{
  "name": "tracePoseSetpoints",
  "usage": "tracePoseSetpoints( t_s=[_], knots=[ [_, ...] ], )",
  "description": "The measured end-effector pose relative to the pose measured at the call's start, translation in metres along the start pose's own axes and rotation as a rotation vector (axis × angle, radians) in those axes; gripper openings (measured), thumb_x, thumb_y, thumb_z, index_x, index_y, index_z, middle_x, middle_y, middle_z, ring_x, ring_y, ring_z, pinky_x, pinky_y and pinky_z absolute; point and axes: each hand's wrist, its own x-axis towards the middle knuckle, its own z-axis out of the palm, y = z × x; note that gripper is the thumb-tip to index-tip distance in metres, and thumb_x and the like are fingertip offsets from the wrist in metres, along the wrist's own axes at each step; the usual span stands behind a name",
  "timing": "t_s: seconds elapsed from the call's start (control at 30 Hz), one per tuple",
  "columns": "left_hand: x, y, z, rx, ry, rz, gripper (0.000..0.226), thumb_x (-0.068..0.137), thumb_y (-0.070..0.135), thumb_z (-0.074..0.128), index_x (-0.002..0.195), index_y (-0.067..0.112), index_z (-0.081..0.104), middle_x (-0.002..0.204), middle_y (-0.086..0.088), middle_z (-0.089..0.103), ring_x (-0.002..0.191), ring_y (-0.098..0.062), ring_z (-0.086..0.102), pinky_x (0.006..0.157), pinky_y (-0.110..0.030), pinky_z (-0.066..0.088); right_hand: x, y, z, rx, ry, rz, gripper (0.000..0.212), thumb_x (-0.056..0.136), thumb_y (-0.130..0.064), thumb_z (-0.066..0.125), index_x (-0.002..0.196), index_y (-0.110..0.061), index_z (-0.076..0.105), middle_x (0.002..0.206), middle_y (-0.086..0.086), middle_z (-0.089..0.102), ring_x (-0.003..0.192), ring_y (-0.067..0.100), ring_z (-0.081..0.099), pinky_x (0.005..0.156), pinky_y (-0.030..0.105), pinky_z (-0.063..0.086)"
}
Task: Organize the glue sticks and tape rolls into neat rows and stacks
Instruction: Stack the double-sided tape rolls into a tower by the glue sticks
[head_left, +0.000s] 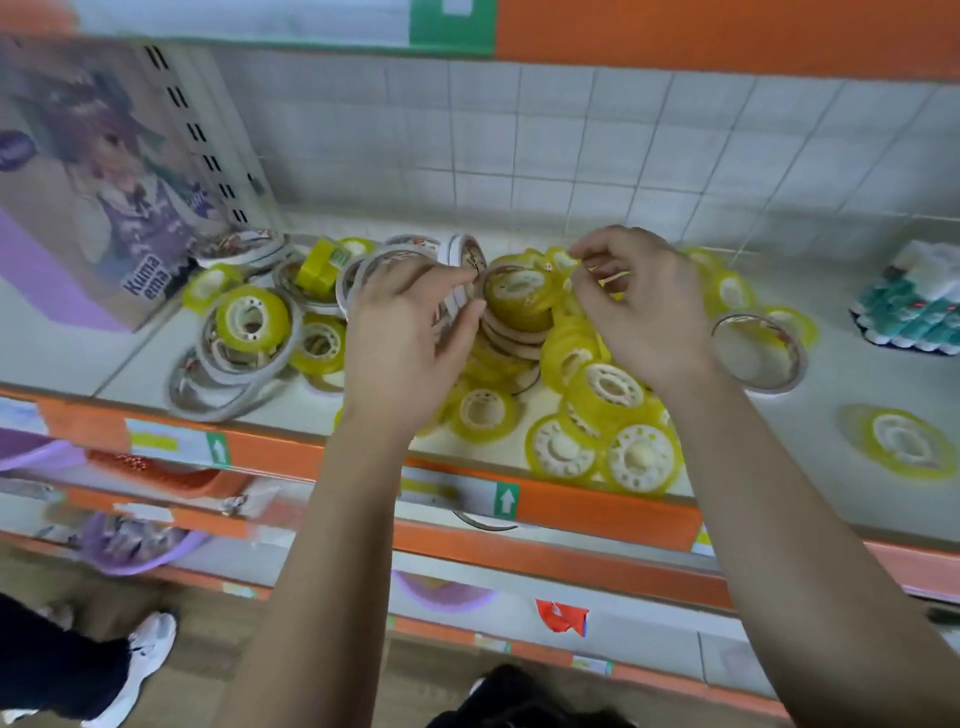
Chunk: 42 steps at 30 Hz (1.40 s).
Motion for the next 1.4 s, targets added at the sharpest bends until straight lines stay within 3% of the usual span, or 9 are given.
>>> tracePoseSetpoints(
  t_s=[0.1,0.23,0.37,0.5,0.77,0.9,1.03,1.23,1.4],
  knots=[
    [-0.003,-0.009,-0.003,-0.001,0.023,-0.007,0.020,0.090,0.023,0.061,0.101,0.010,0.071,0.101,-0.006,0.068,0.098,-0.030,0.062,0.085,-0.051,0.050,0.002,-0.002,0.004,-0.007,-0.016,-0.002,0.017,0.085,-0.021,0.061,0.100,-0.018,0.070,0.096,-0.003,0.067,0.082,0.007,0.061,0.081,0.031,0.054],
    [-0.007,-0.017,-0.004,0.011,0.022,-0.018,0.014,0.089,0.021,0.063,0.097,0.012,0.072,0.099,-0.004,0.068,0.096,-0.028,0.062,0.083,-0.051,0.049,0.004,-0.007,0.009,-0.031,-0.043,-0.016,0.013,0.087,-0.016,0.063,0.098,-0.018,0.071,0.094,-0.004,0.067,0.081,0.002,0.057,0.077,0.014,0.046],
    [-0.010,-0.026,-0.005,0.014,-0.002,-0.043,0.017,0.089,0.023,0.062,0.099,0.013,0.072,0.101,-0.003,0.068,0.098,-0.030,0.062,0.082,-0.051,0.049,0.011,-0.018,0.021,-0.046,-0.077,-0.050,0.012,0.087,-0.017,0.064,0.092,-0.016,0.075,0.090,-0.006,0.069,0.084,0.009,0.063,0.080,0.026,0.051],
    [-0.014,-0.034,-0.012,0.030,-0.016,-0.076,0.021,0.089,0.025,0.061,0.103,0.014,0.072,0.105,-0.003,0.068,0.102,-0.030,0.061,0.085,-0.052,0.048,0.021,-0.030,0.043,-0.123,-0.195,-0.092,0.015,0.090,-0.022,0.063,0.091,-0.015,0.076,0.092,-0.002,0.073,0.087,0.013,0.063,0.078,0.025,0.046],
    [-0.023,-0.046,-0.021,0.092,-0.006,-0.083,0.018,0.090,0.024,0.063,0.103,0.014,0.072,0.104,-0.003,0.067,0.098,-0.029,0.061,0.083,-0.051,0.048,0.022,-0.036,0.078,-0.177,-0.229,-0.032,0.029,0.091,-0.032,0.059,0.071,-0.013,0.070,0.066,0.005,0.065,0.067,0.021,0.059,0.066,0.035,0.044],
    [-0.024,-0.050,-0.026,0.082,-0.006,-0.091,0.018,0.090,0.024,0.063,0.102,0.015,0.072,0.102,-0.002,0.067,0.097,-0.028,0.062,0.082,-0.052,0.048,0.021,-0.039,0.081,-0.210,-0.244,-0.018,0.033,0.091,-0.035,0.063,0.076,-0.007,0.073,0.076,0.012,0.065,0.075,0.025,0.059,0.071,0.041,0.046],
    [-0.021,-0.054,-0.029,0.075,0.005,-0.093,0.018,0.091,0.025,0.062,0.102,0.015,0.072,0.102,-0.003,0.068,0.097,-0.028,0.062,0.081,-0.051,0.049,0.023,-0.041,0.079,-0.166,-0.259,0.005,0.030,0.091,-0.032,0.066,0.081,-0.005,0.074,0.082,0.012,0.068,0.079,0.023,0.060,0.076,0.038,0.045],
    [-0.018,-0.047,-0.028,0.052,0.007,-0.098,0.017,0.091,0.023,0.063,0.105,0.018,0.072,0.103,-0.002,0.067,0.099,-0.028,0.062,0.082,-0.053,0.050,0.029,-0.042,0.068,0.062,-0.164,0.122,0.021,0.095,-0.027,0.062,0.085,-0.011,0.070,0.068,-0.011,0.060,0.065,0.004,0.055,0.063,0.018,0.040],
    [-0.012,-0.045,-0.022,0.032,-0.018,-0.111,0.021,0.091,0.027,0.060,0.104,0.016,0.072,0.103,0.000,0.067,0.100,-0.028,0.062,0.083,-0.052,0.049,0.039,-0.045,0.050,0.163,-0.152,0.176,0.027,0.096,-0.032,0.056,0.083,-0.011,0.067,0.079,0.004,0.071,0.078,0.020,0.067,0.075,0.035,0.053]
  ],
)
